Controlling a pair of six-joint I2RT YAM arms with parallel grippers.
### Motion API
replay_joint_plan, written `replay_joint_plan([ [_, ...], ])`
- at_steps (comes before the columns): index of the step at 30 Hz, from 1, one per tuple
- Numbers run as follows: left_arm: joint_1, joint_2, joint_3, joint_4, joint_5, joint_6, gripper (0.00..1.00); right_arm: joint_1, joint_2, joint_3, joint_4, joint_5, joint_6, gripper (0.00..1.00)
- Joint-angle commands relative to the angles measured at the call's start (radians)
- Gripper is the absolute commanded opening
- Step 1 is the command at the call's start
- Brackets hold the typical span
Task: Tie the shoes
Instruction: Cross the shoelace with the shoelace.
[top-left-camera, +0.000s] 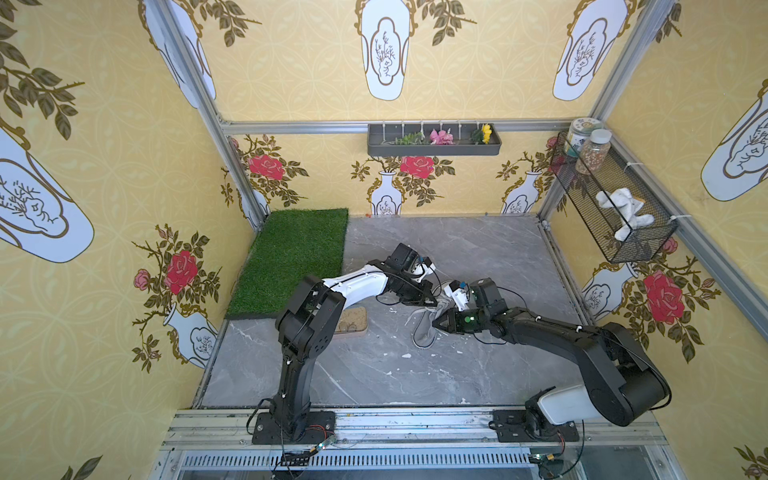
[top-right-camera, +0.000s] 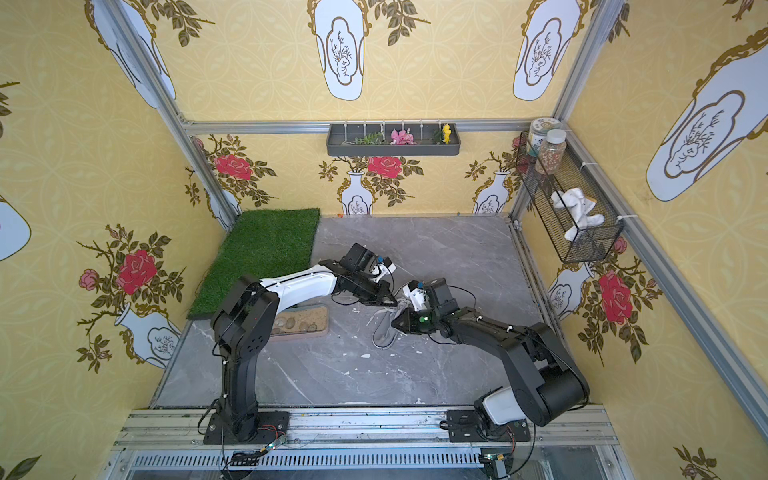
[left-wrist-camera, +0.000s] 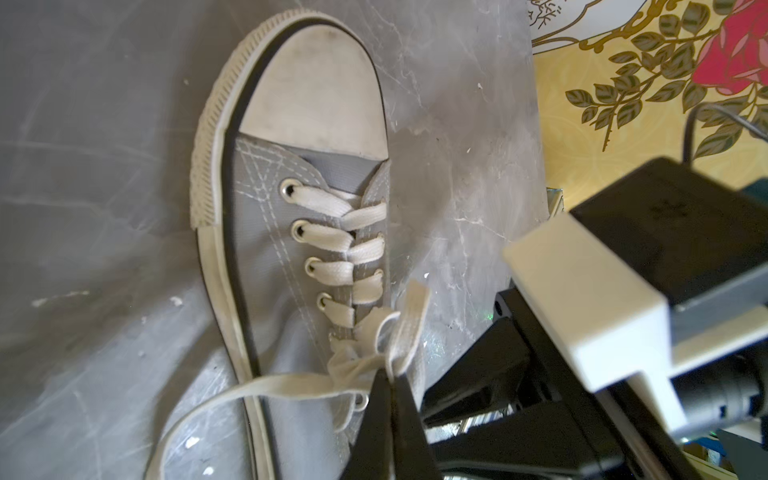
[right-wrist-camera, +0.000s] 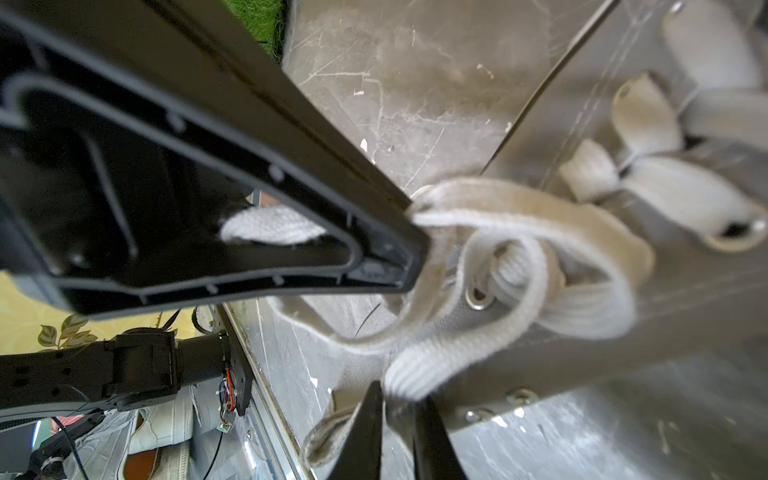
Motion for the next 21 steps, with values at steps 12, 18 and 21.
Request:
replay_joint_plan([
  [12, 0.006, 0.005, -0.031, 0.013, 0.007, 0.075, 0.00, -0.128, -0.139, 0.030, -0.167, 0.019, -0.106, 0.35],
  [18, 0.006, 0.005, -0.024, 0.020, 0.007, 0.087, 0.00, -0.136, -0.103, 0.049, -0.199, 0.012, -0.125, 0.35],
  [21, 0.006, 0.005, -0.024, 0.027, 0.001, 0.079, 0.00, -0.125, -0.117, 0.025, -0.199, 0.016, -0.123, 0.34],
])
